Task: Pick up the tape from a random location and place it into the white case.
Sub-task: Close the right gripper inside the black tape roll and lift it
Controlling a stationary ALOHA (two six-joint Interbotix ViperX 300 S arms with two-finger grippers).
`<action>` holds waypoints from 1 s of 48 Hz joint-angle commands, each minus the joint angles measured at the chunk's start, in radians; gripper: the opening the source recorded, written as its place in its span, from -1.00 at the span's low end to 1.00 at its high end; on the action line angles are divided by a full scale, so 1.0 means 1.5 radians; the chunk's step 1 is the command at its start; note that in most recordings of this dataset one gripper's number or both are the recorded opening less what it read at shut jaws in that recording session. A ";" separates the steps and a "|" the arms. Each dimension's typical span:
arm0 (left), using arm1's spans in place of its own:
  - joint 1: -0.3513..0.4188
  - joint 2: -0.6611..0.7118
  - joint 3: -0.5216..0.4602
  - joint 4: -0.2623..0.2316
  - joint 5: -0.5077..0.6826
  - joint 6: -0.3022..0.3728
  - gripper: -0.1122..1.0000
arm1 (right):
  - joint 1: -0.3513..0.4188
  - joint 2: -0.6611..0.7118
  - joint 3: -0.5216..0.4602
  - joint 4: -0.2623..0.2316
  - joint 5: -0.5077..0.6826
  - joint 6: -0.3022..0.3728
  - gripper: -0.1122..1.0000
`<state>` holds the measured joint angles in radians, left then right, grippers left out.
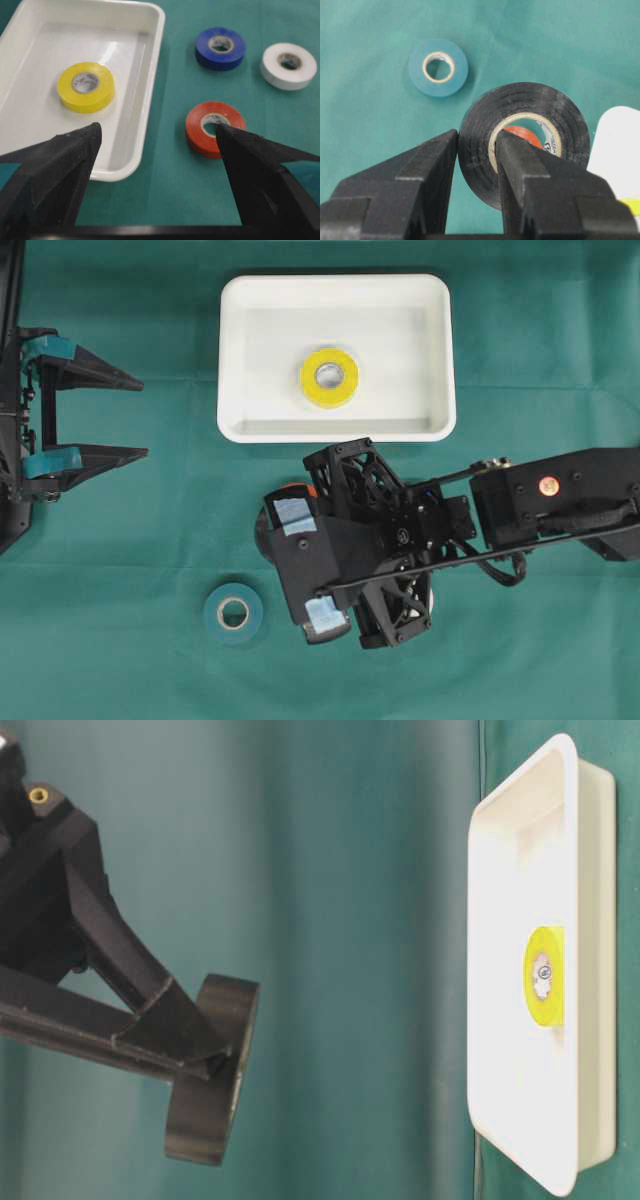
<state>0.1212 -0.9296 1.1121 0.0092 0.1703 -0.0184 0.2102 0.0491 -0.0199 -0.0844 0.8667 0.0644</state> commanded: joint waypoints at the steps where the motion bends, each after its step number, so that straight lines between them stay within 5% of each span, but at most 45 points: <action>1: 0.000 0.004 -0.007 -0.001 -0.005 0.000 0.92 | -0.002 -0.024 -0.021 -0.001 -0.002 0.003 -0.33; 48: 0.000 0.004 -0.007 -0.001 -0.004 0.000 0.92 | -0.020 -0.024 -0.021 -0.003 0.004 0.002 -0.33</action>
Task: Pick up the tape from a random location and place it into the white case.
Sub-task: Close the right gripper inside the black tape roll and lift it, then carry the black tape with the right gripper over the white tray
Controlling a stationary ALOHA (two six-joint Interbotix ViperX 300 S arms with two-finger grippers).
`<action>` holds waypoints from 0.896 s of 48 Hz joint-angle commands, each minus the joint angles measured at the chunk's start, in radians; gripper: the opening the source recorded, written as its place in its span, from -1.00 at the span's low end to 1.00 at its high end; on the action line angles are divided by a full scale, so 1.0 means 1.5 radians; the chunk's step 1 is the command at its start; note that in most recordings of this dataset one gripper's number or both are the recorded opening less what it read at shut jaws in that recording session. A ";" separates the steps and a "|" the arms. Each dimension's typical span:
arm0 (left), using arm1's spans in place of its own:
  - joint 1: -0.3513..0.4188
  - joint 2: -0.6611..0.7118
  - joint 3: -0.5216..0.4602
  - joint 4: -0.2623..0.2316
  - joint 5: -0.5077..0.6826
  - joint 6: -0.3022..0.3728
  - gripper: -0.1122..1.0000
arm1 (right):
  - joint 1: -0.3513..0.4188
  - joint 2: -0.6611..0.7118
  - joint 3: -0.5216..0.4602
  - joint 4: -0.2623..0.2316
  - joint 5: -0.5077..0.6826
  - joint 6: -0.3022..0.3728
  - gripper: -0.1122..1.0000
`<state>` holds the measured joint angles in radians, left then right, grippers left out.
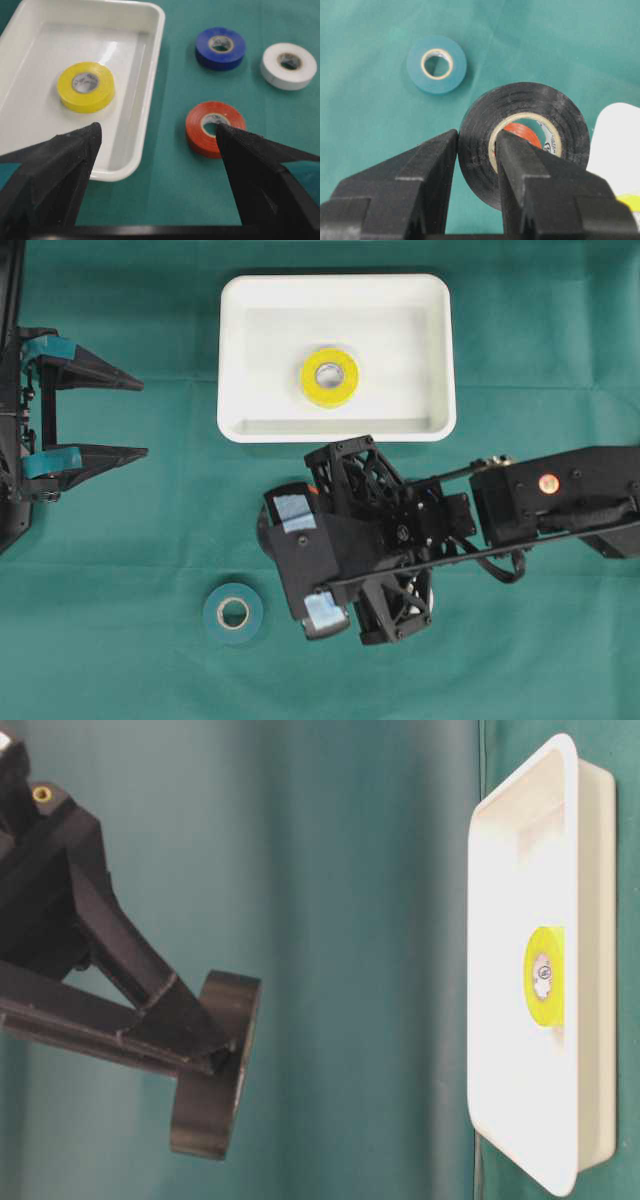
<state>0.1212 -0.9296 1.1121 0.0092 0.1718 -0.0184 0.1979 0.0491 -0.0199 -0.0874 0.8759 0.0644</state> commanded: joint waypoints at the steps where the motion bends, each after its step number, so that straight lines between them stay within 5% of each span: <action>1: 0.000 0.004 -0.007 -0.001 -0.004 -0.001 0.92 | -0.016 -0.024 -0.021 -0.001 -0.002 0.002 -0.33; 43: 0.000 0.004 -0.007 -0.001 -0.004 0.000 0.92 | -0.296 -0.012 -0.014 -0.011 -0.015 -0.005 -0.33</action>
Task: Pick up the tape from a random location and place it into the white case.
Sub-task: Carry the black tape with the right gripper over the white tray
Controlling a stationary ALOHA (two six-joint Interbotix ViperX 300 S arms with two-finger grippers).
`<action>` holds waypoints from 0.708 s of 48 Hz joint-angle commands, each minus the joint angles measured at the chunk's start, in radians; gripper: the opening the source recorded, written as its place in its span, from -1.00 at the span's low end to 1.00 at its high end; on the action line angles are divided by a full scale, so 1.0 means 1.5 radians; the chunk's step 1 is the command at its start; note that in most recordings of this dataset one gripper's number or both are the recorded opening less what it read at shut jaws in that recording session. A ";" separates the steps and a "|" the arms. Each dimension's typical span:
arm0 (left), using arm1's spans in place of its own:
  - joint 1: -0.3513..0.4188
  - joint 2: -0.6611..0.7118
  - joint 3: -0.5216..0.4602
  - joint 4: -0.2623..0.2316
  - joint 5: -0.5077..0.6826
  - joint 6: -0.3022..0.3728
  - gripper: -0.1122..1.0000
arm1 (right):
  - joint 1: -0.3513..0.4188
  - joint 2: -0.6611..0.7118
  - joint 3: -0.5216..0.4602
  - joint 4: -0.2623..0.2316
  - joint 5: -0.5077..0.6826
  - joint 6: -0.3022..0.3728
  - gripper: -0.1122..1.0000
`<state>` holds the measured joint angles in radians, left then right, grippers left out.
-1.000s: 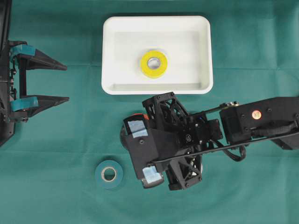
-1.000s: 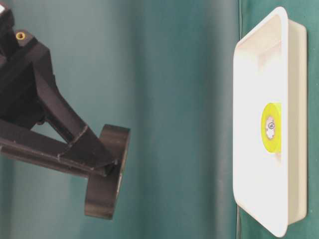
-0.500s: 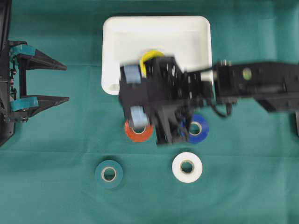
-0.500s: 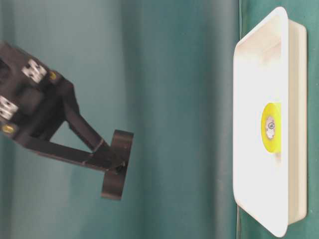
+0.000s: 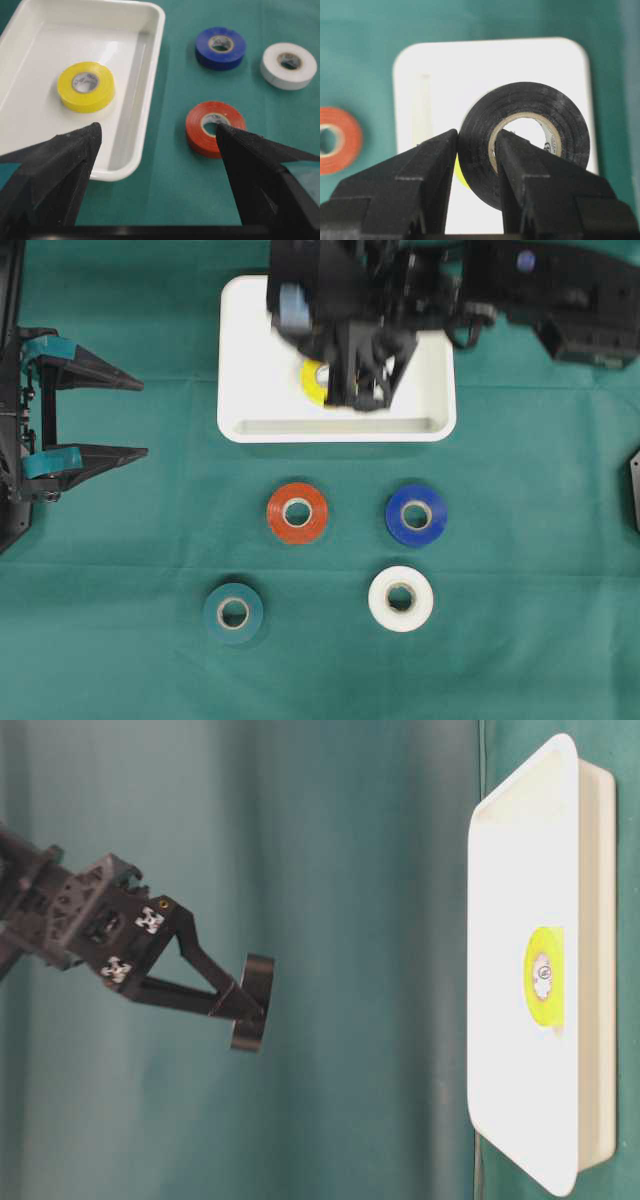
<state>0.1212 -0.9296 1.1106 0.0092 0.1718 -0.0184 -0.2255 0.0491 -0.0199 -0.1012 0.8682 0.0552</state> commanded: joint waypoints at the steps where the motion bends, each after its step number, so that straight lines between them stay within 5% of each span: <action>1: 0.000 0.005 -0.007 -0.001 -0.003 0.000 0.92 | -0.017 -0.011 -0.013 -0.002 -0.010 0.001 -0.33; 16: 0.000 0.004 -0.007 -0.001 -0.003 0.000 0.92 | -0.039 -0.022 0.003 -0.002 -0.002 -0.001 -0.33; 34: 0.000 0.004 -0.008 -0.001 -0.003 -0.001 0.92 | -0.073 -0.112 0.126 -0.002 -0.010 0.007 -0.33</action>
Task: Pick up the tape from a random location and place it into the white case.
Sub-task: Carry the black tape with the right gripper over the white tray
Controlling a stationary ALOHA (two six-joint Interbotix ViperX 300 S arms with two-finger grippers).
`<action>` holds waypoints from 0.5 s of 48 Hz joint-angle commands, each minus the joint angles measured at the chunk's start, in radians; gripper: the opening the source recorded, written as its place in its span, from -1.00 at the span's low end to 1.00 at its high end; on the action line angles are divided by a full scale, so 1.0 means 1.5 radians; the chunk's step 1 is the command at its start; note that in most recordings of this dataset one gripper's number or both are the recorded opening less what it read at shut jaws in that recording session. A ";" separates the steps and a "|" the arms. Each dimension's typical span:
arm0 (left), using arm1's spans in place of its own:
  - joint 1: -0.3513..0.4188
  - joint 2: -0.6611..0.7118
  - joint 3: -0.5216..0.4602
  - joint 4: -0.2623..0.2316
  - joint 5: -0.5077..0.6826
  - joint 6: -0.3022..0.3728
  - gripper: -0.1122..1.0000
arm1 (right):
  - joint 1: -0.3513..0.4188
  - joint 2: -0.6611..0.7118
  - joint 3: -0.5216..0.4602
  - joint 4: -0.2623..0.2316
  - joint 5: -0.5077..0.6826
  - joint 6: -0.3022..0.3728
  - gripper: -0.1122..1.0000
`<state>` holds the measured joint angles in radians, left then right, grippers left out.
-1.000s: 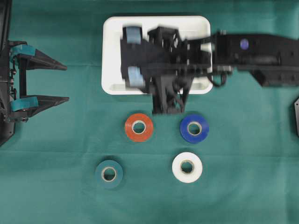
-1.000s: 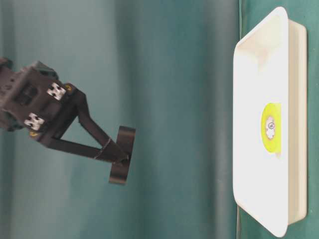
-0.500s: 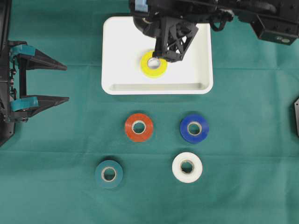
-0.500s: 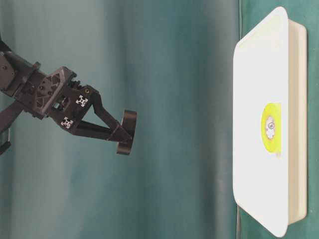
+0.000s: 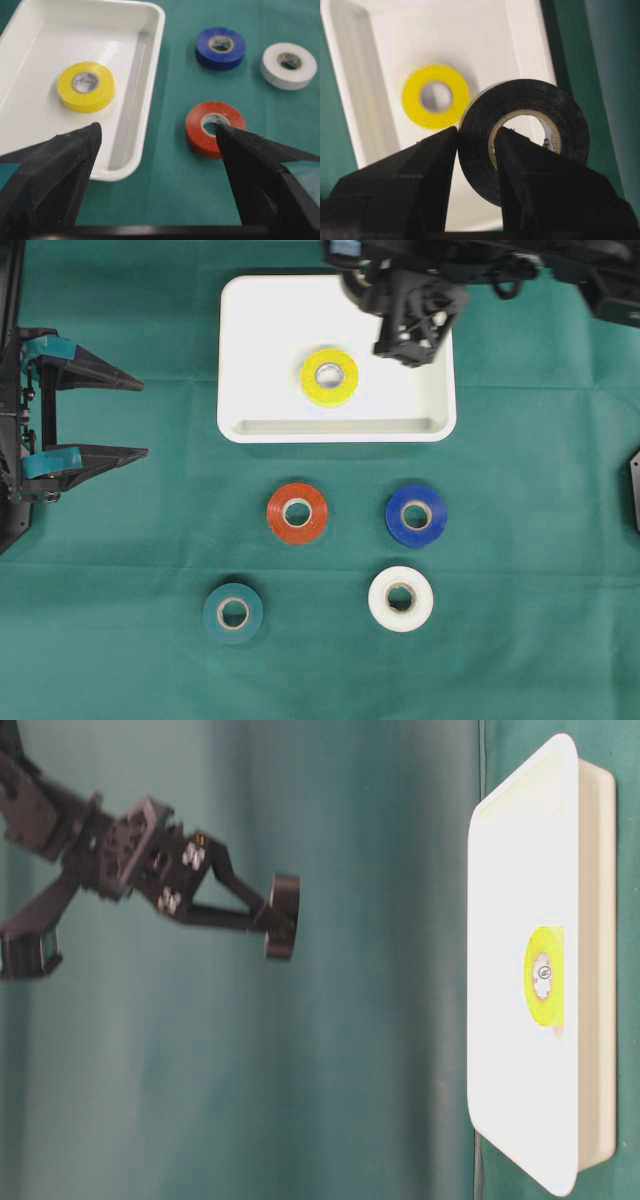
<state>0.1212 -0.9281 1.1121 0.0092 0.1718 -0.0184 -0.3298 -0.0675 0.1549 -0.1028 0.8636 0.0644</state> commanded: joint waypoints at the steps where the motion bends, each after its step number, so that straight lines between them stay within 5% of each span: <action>1: 0.000 0.003 -0.009 -0.001 -0.003 -0.001 0.92 | -0.004 -0.040 0.015 -0.002 -0.007 0.001 -0.33; 24: 0.000 0.003 -0.009 -0.001 -0.006 -0.001 0.92 | -0.004 -0.106 0.095 -0.001 -0.028 0.002 -0.33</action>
<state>0.1212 -0.9296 1.1121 0.0077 0.1718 -0.0184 -0.3375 -0.2010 0.3083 -0.1028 0.8406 0.0660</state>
